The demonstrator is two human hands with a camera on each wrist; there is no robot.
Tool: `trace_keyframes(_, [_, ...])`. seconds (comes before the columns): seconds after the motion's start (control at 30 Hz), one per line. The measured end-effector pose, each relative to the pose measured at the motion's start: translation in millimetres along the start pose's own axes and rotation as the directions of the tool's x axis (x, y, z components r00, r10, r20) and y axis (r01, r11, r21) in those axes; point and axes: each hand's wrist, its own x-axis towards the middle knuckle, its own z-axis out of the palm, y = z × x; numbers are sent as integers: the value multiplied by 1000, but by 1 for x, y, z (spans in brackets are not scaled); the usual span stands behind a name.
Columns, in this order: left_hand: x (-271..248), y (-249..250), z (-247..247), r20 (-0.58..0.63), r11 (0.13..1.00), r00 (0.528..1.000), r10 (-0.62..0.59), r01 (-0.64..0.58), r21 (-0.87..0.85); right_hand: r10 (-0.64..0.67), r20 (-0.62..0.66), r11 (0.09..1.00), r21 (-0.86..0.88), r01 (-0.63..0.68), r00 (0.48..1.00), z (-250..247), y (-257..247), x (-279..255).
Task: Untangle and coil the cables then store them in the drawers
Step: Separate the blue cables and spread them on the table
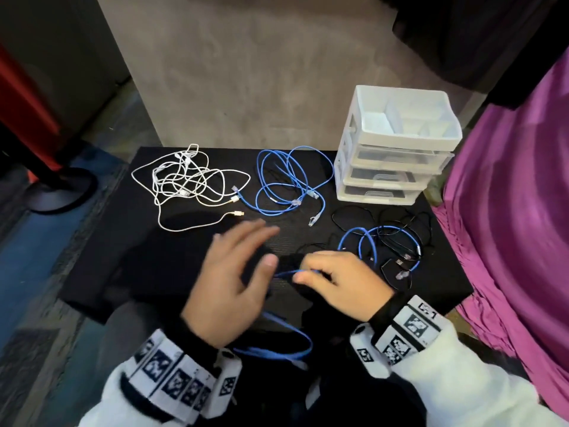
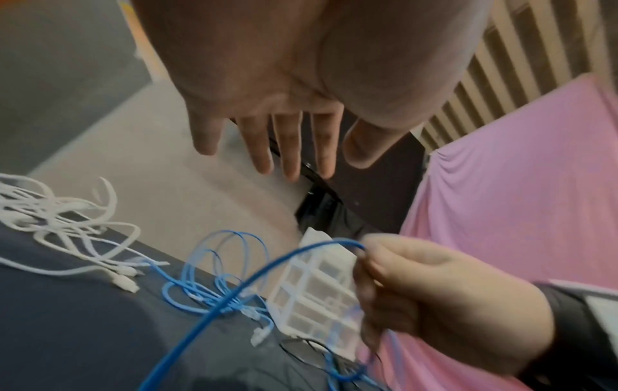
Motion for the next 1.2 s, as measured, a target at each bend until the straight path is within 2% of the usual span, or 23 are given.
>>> trace_keyframes(0.1, [0, 7, 27, 248, 998, 967, -60, 55, 24, -34, -19, 999, 6, 35, 999, 17, -1, 3])
trace_keyframes(0.17, [2, 2, 34, 285, 992, 953, -99, 118, -50, -25, -22, 1000, 2, 26, 999, 20, 6, -1])
trace_keyframes(0.27, [4, 2, 25, 158, 992, 985, -62, 79, -104, 101, -48, 993, -56, -104, 994, 23, 37, -14])
trace_keyframes(0.37, [10, 3, -7, -38, 949, 994, -106, 90, -303, 227, -161, 971, -35, -236, 960, 20, 75, -28])
trace_keyframes(0.43, [13, -5, -30, -158, 905, 970, -184, 104, -413, 232, -216, 970, -20, -242, 948, 10, 93, -29])
trace_keyframes(0.5, [13, -21, -44, -243, 807, 912, -330, 139, -574, 196, -268, 969, -95, -229, 943, -3, 103, -23])
trace_keyframes(0.57, [11, -34, -53, -209, 670, 854, -476, 199, -715, 195, -308, 956, -155, -251, 931, -19, 109, -14])
trace_keyframes(0.6, [8, -39, -56, -156, 653, 852, -500, 252, -714, 209, -320, 952, -151, -267, 924, -26, 110, -10])
trace_keyframes(0.67, [1, -45, -59, 20, 724, 879, -476, 405, -558, 204, -308, 955, -144, -258, 929, -40, 105, -2])
trace_keyframes(0.73, [-5, -39, -55, 185, 822, 885, -426, 465, -330, 147, -259, 967, -166, -194, 955, -49, 92, 5])
trace_keyframes(0.8, [-5, -25, -41, 201, 866, 899, -389, 431, -254, 45, -206, 977, -196, -87, 977, -51, 75, 13])
trace_keyframes(0.87, [1, -3, -15, 211, 886, 927, -310, 362, -288, -50, -166, 980, -197, 16, 985, -46, 60, 22])
trace_keyframes(0.93, [7, 15, 15, 261, 899, 939, -225, 303, -316, -84, -166, 982, -183, 53, 983, -41, 46, 32])
trace_keyframes(1.03, [20, 36, 46, 334, 865, 930, -152, 289, -411, -23, -164, 993, -119, 3, 986, -41, 33, 43])
trace_keyframes(1.13, [35, 45, 52, 280, 703, 947, -159, 307, -641, 24, -154, 999, -40, -30, 988, -43, 32, 44])
trace_keyframes(1.2, [41, 46, 47, 206, 680, 969, -133, 240, -693, 53, -162, 996, -58, -63, 985, -43, 36, 41])
